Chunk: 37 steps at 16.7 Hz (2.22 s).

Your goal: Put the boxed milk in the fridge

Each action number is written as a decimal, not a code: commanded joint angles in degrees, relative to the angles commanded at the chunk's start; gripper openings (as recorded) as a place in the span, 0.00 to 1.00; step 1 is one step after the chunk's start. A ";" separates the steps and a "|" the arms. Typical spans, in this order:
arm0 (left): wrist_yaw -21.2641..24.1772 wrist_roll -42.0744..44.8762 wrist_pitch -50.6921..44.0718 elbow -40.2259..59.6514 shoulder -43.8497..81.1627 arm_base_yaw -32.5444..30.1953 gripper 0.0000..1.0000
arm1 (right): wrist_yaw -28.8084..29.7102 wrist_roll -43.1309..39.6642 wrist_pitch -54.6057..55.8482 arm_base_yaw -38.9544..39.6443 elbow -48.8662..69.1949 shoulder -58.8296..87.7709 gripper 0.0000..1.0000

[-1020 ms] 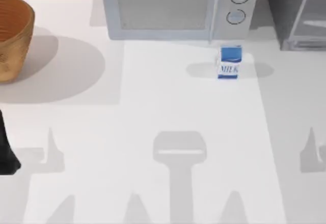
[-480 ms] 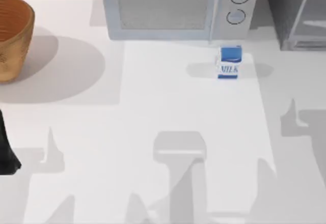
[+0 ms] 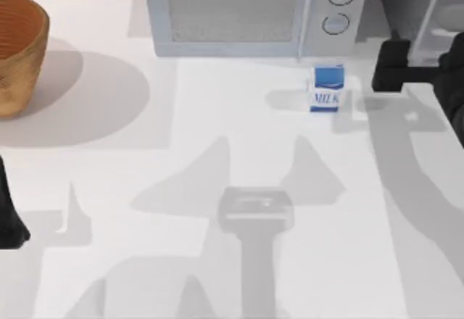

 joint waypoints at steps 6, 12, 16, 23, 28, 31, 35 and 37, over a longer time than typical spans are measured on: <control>0.00 0.00 0.00 0.00 0.00 0.00 1.00 | 6.67 2.70 12.17 6.79 11.88 28.48 1.00; 0.00 0.00 0.00 0.00 0.00 0.00 1.00 | 10.25 3.74 17.68 9.68 17.25 42.52 1.00; 0.00 0.00 0.00 0.00 0.00 0.00 1.00 | 10.35 3.77 17.83 9.75 17.40 42.93 1.00; 0.00 0.00 0.00 0.00 0.00 0.00 1.00 | 8.72 3.02 16.39 7.94 23.21 46.92 1.00; 0.00 0.00 0.00 0.00 0.00 0.00 1.00 | 7.13 2.33 14.76 6.20 28.96 50.68 1.00; 0.00 0.00 0.00 0.00 0.00 0.00 1.00 | 7.12 2.32 14.74 6.19 29.01 50.72 1.00; 0.00 0.00 0.00 0.00 0.00 0.00 1.00 | 7.12 2.32 14.74 6.19 29.01 50.72 0.77; 0.00 0.00 0.00 0.00 0.00 0.00 1.00 | 7.12 2.32 14.74 6.19 29.01 50.72 0.62</control>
